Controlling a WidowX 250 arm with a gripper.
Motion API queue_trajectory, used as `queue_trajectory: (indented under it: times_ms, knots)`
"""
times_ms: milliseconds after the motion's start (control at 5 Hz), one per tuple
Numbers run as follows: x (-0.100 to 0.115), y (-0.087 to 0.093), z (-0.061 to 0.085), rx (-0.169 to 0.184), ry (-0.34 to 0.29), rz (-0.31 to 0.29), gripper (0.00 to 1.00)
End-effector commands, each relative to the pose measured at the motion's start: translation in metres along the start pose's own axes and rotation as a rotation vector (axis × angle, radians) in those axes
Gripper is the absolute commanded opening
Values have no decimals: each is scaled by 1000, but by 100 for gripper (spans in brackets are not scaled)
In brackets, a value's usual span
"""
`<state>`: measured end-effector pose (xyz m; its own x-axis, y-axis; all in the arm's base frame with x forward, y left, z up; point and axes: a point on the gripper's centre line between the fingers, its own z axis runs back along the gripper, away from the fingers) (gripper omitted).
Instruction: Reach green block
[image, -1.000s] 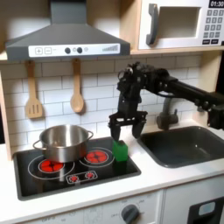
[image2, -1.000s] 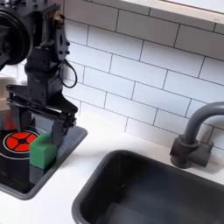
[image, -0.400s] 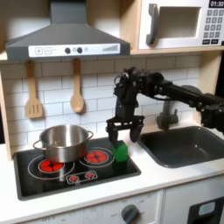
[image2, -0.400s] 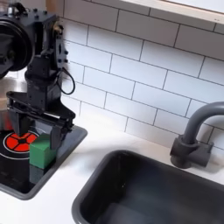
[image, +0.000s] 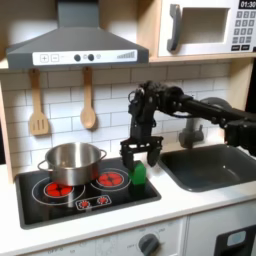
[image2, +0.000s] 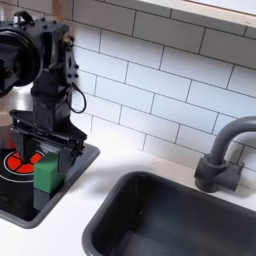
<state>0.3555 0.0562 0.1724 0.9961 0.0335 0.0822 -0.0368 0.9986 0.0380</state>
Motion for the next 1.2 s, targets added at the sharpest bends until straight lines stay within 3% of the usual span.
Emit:
queue_trajectory:
  times_ms: [0,1000]
  knots:
    - [1,2,-9,-1,19,-2,100]
    - [1,0,-37,-10,109,-1,100]
